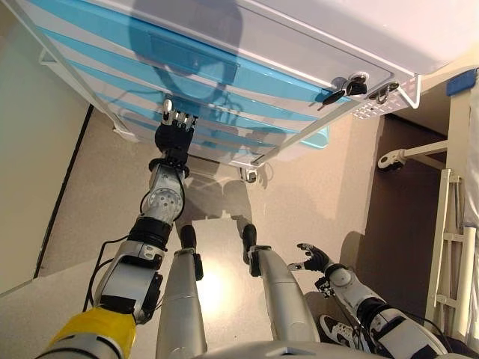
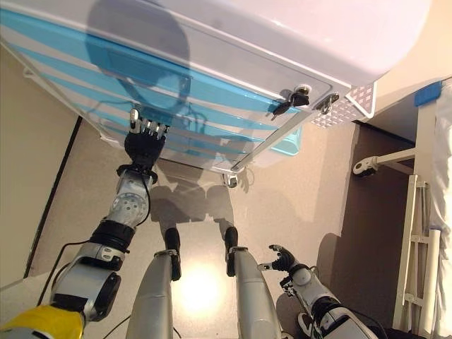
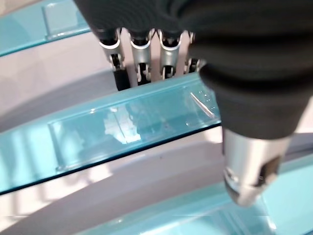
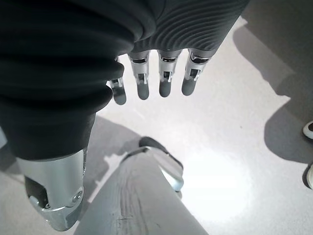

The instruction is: Open the drawer and pick up the medicine

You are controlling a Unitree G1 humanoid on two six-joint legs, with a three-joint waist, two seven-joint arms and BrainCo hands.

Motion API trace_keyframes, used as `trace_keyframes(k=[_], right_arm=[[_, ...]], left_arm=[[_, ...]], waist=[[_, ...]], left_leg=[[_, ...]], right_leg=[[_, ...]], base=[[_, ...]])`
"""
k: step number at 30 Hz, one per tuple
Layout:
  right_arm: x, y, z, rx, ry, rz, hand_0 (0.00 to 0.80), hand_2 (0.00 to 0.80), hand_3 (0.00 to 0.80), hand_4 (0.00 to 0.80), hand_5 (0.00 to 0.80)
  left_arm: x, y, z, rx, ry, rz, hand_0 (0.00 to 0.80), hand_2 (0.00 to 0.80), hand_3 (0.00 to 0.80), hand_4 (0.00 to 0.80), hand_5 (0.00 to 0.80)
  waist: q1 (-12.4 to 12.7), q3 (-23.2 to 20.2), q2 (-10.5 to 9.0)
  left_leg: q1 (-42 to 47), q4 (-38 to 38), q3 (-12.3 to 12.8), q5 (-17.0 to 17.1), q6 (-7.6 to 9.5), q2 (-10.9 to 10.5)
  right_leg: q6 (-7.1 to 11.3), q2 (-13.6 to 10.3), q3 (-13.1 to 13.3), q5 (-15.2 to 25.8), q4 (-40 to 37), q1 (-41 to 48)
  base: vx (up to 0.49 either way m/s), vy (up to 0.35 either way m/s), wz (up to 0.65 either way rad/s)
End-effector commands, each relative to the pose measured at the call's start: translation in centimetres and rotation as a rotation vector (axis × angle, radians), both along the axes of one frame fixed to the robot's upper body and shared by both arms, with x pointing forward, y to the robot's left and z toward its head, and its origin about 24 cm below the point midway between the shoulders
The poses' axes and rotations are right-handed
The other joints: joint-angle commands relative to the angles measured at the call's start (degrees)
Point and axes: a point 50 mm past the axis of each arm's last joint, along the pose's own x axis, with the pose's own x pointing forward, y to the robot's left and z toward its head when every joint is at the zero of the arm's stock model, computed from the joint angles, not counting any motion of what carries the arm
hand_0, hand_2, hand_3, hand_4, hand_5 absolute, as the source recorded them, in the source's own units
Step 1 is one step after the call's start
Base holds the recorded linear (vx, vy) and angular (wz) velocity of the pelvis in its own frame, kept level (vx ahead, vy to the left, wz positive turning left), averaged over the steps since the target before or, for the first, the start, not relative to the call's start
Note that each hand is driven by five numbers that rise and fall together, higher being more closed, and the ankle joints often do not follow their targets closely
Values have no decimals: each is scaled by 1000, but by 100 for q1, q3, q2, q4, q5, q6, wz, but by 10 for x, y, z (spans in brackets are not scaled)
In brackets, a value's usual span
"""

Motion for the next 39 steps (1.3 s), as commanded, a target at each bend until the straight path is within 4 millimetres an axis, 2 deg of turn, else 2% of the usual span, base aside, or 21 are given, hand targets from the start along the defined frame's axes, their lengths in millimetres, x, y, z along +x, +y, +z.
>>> trace_keyframes(k=[1, 3, 5, 13, 18, 22, 23, 27, 28, 29, 32, 33, 36, 39], right_arm=[[-14, -23, -5, -84, 48, 23, 0, 0, 0, 0, 0], [-14, -22, -5, -87, 47, 27, 0, 0, 0, 0, 0], [-13, -22, -5, -88, 45, 32, 0, 0, 0, 0, 0], [-10, -20, -3, -86, 26, 31, 0, 0, 0, 0, 0], [-10, -18, -4, -86, 23, 30, 0, 0, 0, 0, 0], [-11, -17, -4, -86, 23, 26, 0, 0, 0, 0, 0], [-11, -17, -5, -86, 24, 26, 0, 0, 0, 0, 0], [-12, -17, -5, -78, 17, -4, 0, 0, 0, 0, 0], [-12, -17, -5, -78, 18, -4, 0, 0, 0, 0, 0], [-12, -17, -4, -76, 13, -11, 0, 0, 0, 0, 0], [-15, -23, -5, -79, 14, -46, 0, 0, 0, 0, 0], [-15, -23, -5, -79, 15, -46, 0, 0, 0, 0, 0], [-21, -32, -7, -96, 24, -93, 0, 0, 0, 0, 0], [-23, -39, -7, -108, 24, -121, 0, 0, 0, 0, 0]], left_arm=[[0, -40, 94, 29, -387, -147, 188, 188, 188, 188, 188], [-1, -40, 94, 25, -389, -142, 627, 627, 627, 627, 627], [-2, -41, 92, 20, -386, -143, 800, 800, 800, 800, 800], [-9, -40, 81, -45, -373, -129, 800, 800, 800, 800, 800], [-16, -35, 66, -82, -338, -111, 800, 800, 800, 800, 800], [-22, -27, 43, -108, -275, -87, 800, 800, 800, 800, 800], [-22, -27, 42, -108, -275, -87, 800, 800, 800, 800, 800], [-29, -10, 1, -144, -140, -24, 800, 800, 800, 800, 800], [-29, -10, 1, -144, -140, -24, 800, 800, 800, 800, 800], [-31, -8, -9, -156, -102, -11, 800, 800, 800, 800, 800], [-41, 11, -52, -192, 52, 72, 800, 800, 800, 800, 800], [-41, 11, -53, -193, 52, 71, 800, 800, 800, 800, 800], [-53, 23, -80, -224, 157, 141, 800, 800, 800, 800, 800], [-61, 26, -92, -235, 195, 159, 800, 800, 800, 800, 800]], waist=[[6, -58, 324], [19, -38, 320], [28, -32, 317], [133, 8, 340], [254, 57, 314], [406, 117, 278], [400, 116, 279], [611, 174, 283], [605, 174, 286], [638, 179, 297], [792, 198, 341], [783, 198, 345], [922, 228, 405], [986, 241, 454]], left_leg=[[298, -236, -228, -269, -39, -150], [329, -266, -230, -247, -49, -155], [351, -280, -237, -242, -57, -164], [426, -351, -332, -176, -102, -196], [501, -381, -460, -137, -125, -232], [533, -314, -597, -123, -155, -268], [535, -311, -603, -124, -156, -271], [555, -271, -855, -61, -205, -353], [557, -270, -862, -61, -206, -357], [572, -267, -912, -53, -213, -381], [650, -260, -1114, -27, -236, -449], [654, -260, -1122, -28, -237, -453], [713, -241, -1331, 16, -264, -549], [761, -259, -1444, 44, -269, -617]], right_leg=[[133, 157, -207, 622, -461, 131], [127, 146, -212, 633, -485, 169], [121, 140, -215, 631, -502, 192], [65, 96, -328, 590, -513, 303], [17, 67, -413, 487, -410, 383], [-42, 25, -532, 359, -232, 455], [-43, 22, -538, 353, -228, 459], [-120, -66, -744, 145, -6, 563], [-120, -70, -750, 140, -3, 567], [-131, -97, -796, 101, 49, 592], [-192, -180, -945, -80, 232, 724], [-193, -184, -954, -85, 234, 731], [-241, -296, -1177, -251, 421, 871], [-263, -351, -1295, -339, 502, 965]], base=[[0, 0, 0], [0, 0, 0], [1, -16, 0], [-2, -21, 1], [2, -69, 12], [-9, -71, 21], [-17, -84, 34], [-15, -100, 31], [-2, -53, 34], [5, -52, 40], [5, -77, 41], [1, -44, 27], [2, -62, 30], [2, -24, 53]])
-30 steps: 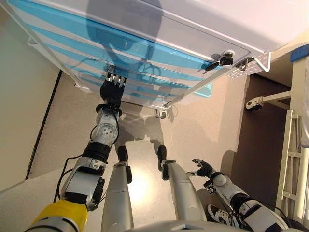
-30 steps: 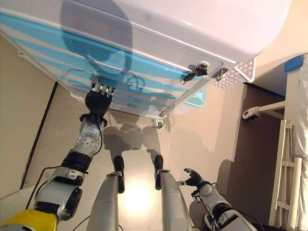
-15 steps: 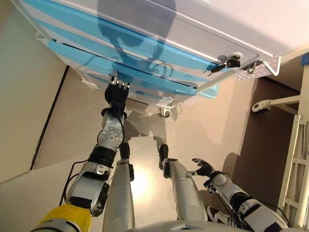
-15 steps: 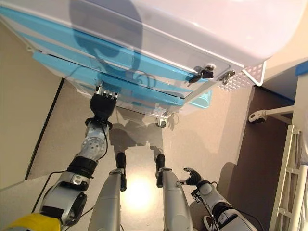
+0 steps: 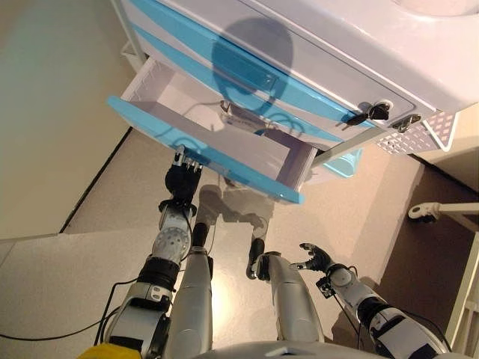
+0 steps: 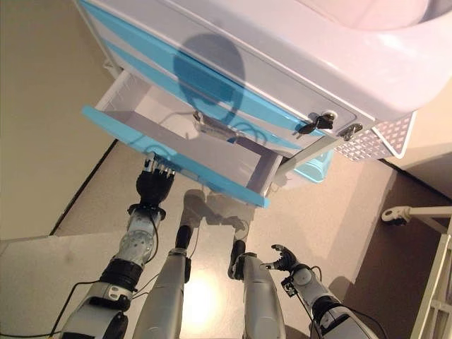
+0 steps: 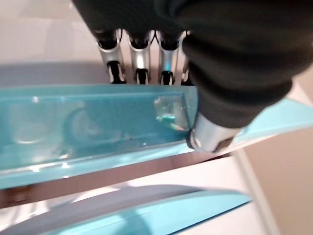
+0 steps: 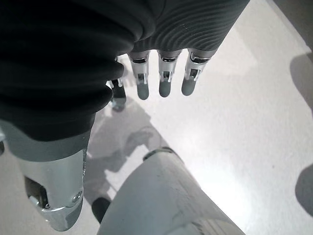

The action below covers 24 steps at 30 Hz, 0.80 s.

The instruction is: Open the drawer and pick up the medicine

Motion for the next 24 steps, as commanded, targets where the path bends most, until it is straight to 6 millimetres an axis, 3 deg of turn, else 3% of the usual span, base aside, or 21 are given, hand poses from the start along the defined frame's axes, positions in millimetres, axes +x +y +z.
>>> trace_keyframes(k=[1, 4, 11, 19, 24], right_arm=[[-20, -29, -5, -77, 28, -60, 0, 0, 0, 0, 0], [-26, -38, -6, -92, 44, -96, 0, 0, 0, 0, 0], [-33, -43, -10, -107, 70, -136, 0, 0, 0, 0, 0], [-37, -41, -15, -121, 105, -129, 0, 0, 0, 0, 0], [-37, -41, -14, -131, 104, -133, 0, 0, 0, 0, 0]], left_arm=[[-8, 36, 0, -38, -7, 163, 800, 800, 800, 800, 800], [-23, 38, -15, -39, 34, 175, 800, 800, 800, 800, 800], [-49, 22, -7, -95, -36, 142, 800, 800, 800, 800, 800], [-70, 12, 7, -148, -106, 86, 800, 800, 800, 800, 800], [-80, 10, 2, -164, -78, 80, 800, 800, 800, 800, 800]], waist=[[186, -297, 223], [355, -242, 296], [638, -117, 468], [834, -87, 634], [857, -91, 667]], left_leg=[[-239, 476, 7, -464, 322, -226], [-145, 518, -165, -441, 323, -350], [28, 558, -411, -389, 334, -474], [353, 460, -521, -346, 329, -466], [418, 379, -506, -296, 332, -440]], right_leg=[[222, -79, -121, 531, -288, -84], [172, -184, -291, 379, -123, 92], [101, -272, -537, 221, 33, 397], [108, -260, -660, 216, -96, 786], [122, -241, -667, 269, -221, 848]], base=[[1, -9, 24], [-10, 0, 34], [-24, -22, 38], [-14, -14, 10], [-26, 2, 2]])
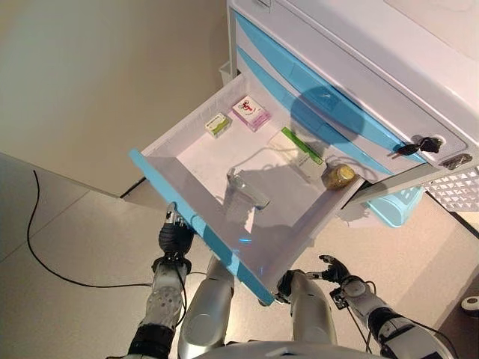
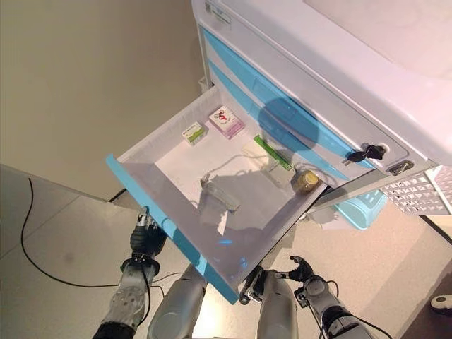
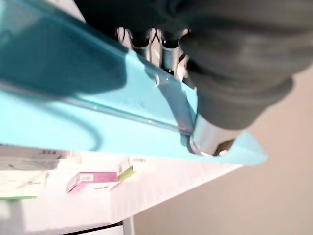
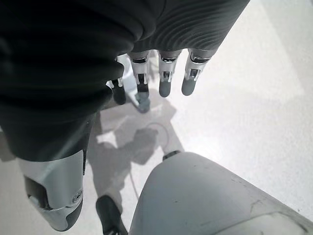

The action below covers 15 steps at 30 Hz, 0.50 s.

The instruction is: Open the drawer and pick up the medicine

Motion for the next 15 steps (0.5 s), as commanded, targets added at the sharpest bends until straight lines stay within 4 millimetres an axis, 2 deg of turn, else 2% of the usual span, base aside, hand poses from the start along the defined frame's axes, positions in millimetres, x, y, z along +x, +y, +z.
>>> trace_keyframes(k=[1, 3, 5, 6, 11, 15], right_arm=[[-17, -19, -5, -71, 46, -25, 0, 0, 0, 0, 0], [-18, -20, -5, -76, 45, -37, 0, 0, 0, 0, 0], [-17, -21, -3, -78, 29, -42, 0, 0, 0, 0, 0], [-15, -21, -2, -86, 13, -46, 0, 0, 0, 0, 0], [-18, -22, -2, -97, -2, -61, 0, 0, 0, 0, 0], [-20, -25, -2, -101, -14, -85, 0, 0, 0, 0, 0]], left_arm=[[6, -8, 62, 5, -337, -12, 800, 800, 800, 800, 800], [0, -5, 55, 12, -294, 1, 800, 800, 800, 800, 800], [-6, -3, 54, 35, -281, 6, 151, 151, 151, 151, 151], [-11, 0, 58, 77, -288, 6, 0, 0, 0, 0, 0], [-20, 7, 58, 140, -257, 36, 0, 0, 0, 0, 0], [-30, 20, 42, 199, -135, 116, 0, 0, 0, 0, 0]], waist=[[86, -225, 132], [62, -230, 148], [22, -231, 142], [-6, -219, 123], [-41, -220, 66], [-87, -257, 17]], left_leg=[[-177, 525, 148, -479, 510, -195], [-152, 525, 144, -480, 515, -197], [-134, 531, 160, -494, 527, -181], [-135, 558, 203, -520, 548, -163], [-107, 584, 275, -565, 582, -141], [-87, 571, 342, -600, 605, -114]], right_leg=[[291, 54, 111, 798, -674, 47], [297, 52, 119, 799, -669, 71], [311, 61, 152, 814, -660, 65], [327, 77, 220, 835, -655, 43], [351, 91, 301, 876, -686, 43], [371, 104, 361, 893, -696, 20]], base=[[0, 0, 0], [0, 0, 0], [0, 0, 0], [0, 0, 0], [8, 8, -3], [12, 4, -2]])
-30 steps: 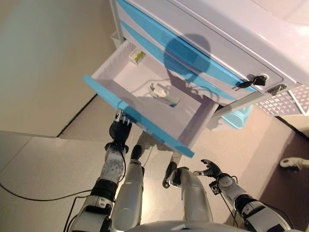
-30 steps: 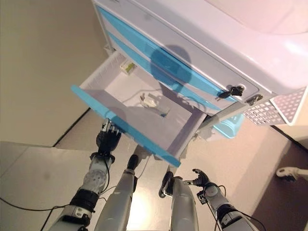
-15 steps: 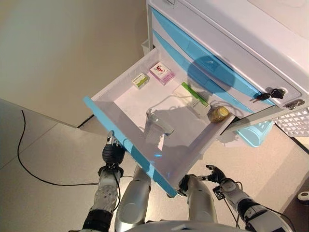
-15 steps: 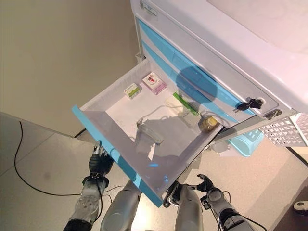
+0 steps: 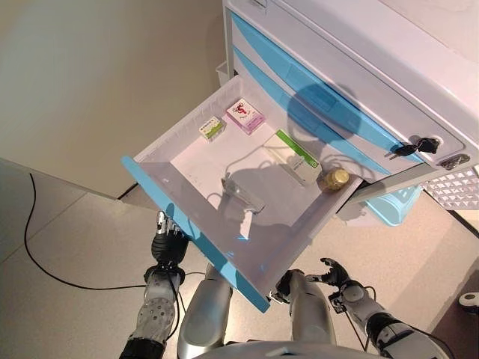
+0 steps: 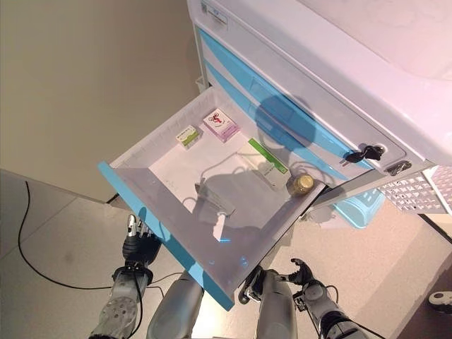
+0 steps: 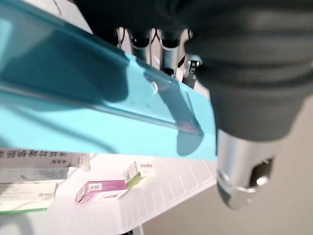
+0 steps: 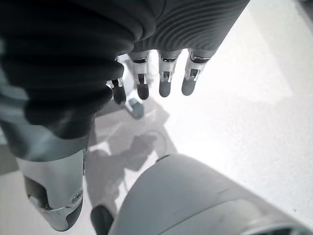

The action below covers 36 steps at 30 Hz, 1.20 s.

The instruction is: Open the drawer and pick up the medicine

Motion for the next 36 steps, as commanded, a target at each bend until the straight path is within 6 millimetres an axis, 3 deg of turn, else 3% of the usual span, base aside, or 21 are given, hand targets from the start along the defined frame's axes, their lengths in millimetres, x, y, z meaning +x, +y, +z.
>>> trace_keyframes(k=[1, 5, 6, 14, 19, 20, 24, 25, 26, 27, 28, 30, 31, 32, 34, 36], right_arm=[[-10, -24, 3, -75, -12, -37, 0, 0, 0, 0, 0], [-10, -28, 6, -66, -30, -59, 0, 0, 0, 0, 0], [-11, -30, 6, -51, -39, -89, 0, 0, 0, 0, 0], [-16, -34, 7, -7, -56, -159, 0, 0, 0, 0, 0], [-18, -38, 9, 6, -75, -183, 0, 0, 0, 0, 0], [-16, -42, 14, 18, -107, -199, 0, 0, 0, 0, 0], [-7, -49, 25, 46, -176, -225, 0, 0, 0, 0, 0], [-1, -52, 30, 46, -197, -224, 0, 0, 0, 0, 0], [1, -53, 35, 41, -230, -214, 0, 0, 0, 0, 0], [11, -56, 48, 16, -273, -131, 0, 0, 0, 0, 0], [11, -56, 48, 16, -273, -132, 0, 0, 0, 0, 0], [20, -65, 65, -38, -311, -57, 0, 0, 0, 0, 0], [24, -69, 76, -59, -343, -15, 0, 0, 0, 0, 0], [33, -74, 104, -78, -423, 74, 0, 0, 0, 0, 0], [35, -74, 112, -72, -436, 114, 0, 0, 0, 0, 0], [39, -77, 138, -41, -457, 218, 0, 0, 0, 0, 0]], left_arm=[[-22, 23, 29, 179, -101, 136, 0, 0, 0, 0, 0], [-35, 40, 9, 286, 66, 188, 0, 0, 0, 0, 0], [-45, 51, -6, 369, 196, 205, 0, 0, 0, 0, 0], [-69, 67, -38, 524, 445, 220, 0, 0, 0, 0, 0], [-74, 70, -41, 625, 495, 172, 0, 0, 0, 0, 0], [-82, 68, -48, 732, 550, 49, 0, 0, 0, 0, 0], [-91, 60, -59, 833, 587, -155, 0, 0, 0, 0, 0], [-123, 71, -100, 876, 885, -300, 0, 0, 0, 0, 0], [-125, 63, -107, 906, 887, -354, 0, 0, 0, 0, 0], [-140, 56, -122, 912, 942, -532, 0, 0, 0, 0, 0], [-140, 56, -122, 912, 942, -532, 0, 0, 0, 0, 0], [-156, 46, -138, 947, 1038, -738, 0, 0, 0, 0, 0], [-158, 43, -141, 967, 1051, -795, 0, 0, 0, 0, 0], [-160, 38, -145, 959, 1062, -871, 0, 0, 0, 0, 0], [-159, 38, -145, 953, 1059, -880, 0, 0, 0, 0, 0], [-162, 37, -147, 961, 1053, -966, 0, 0, 0, 0, 0]], waist=[[-22, -310, 50], [-57, -341, 28], [-86, -374, 23], [-165, -403, 21], [-230, -405, 45], [-309, -416, 69], [-447, -439, 109], [-495, -456, 115], [-515, -455, 97], [-582, -454, 66], [-579, -448, 66], [-709, -517, -10], [-756, -548, -42], [-858, -624, -101], [-892, -669, -118], [-948, -740, -168]], left_leg=[[-91, 539, 323, -608, 615, -125], [-68, 521, 397, -632, 630, -103], [-50, 503, 454, -650, 647, -92], [-35, 549, 696, -742, 730, -65], [-14, 528, 804, -758, 748, -51], [47, 447, 885, -748, 759, -12], [199, 209, 1062, -672, 778, 72], [240, 46, 1154, -496, 780, 132], [319, -25, 1213, -470, 766, 156], [541, -236, 1337, -426, 748, 212], [549, -238, 1338, -425, 748, 213], [788, -469, 1489, -385, 733, 268], [890, -561, 1559, -384, 729, 289], [1146, -792, 1729, -389, 714, 334], [1214, -886, 1790, -370, 706, 353], [1409, -1080, 1941, -348, 677, 396]], right_leg=[[347, 106, 341, 888, -628, -12], [359, 120, 422, 911, -666, -17], [364, 135, 467, 930, -686, -25], [389, 149, 743, 989, -659, -135], [402, 159, 818, 1038, -688, -174], [422, 192, 885, 1113, -805, -160], [462, 283, 1031, 1288, -1119, -65], [461, 329, 1075, 1486, -1347, -41], [474, 361, 1119, 1526, -1466, 19], [530, 446, 1228, 1640, -1738, 189], [530, 447, 1230, 1642, -1741, 195], [597, 543, 1367, 1786, -2016, 366], [627, 576, 1419, 1835, -2147, 441], [707, 654, 1554, 1943, -2375, 598], [729, 676, 1599, 1996, -2464, 623], [790, 703, 1713, 2109, -2681, 738]], base=[[11, 12, -5], [15, 28, -18], [9, 18, -14], [-4, 37, -18], [-4, 33, -13], [8, 25, -9], [-1, 65, -37], [-46, 71, -50], [15, 100, -62], [69, 52, -50], [92, 53, -73], [100, 58, -71], [165, 102, -55], [123, 75, -49], [94, 61, -65], [111, 73, -84]])
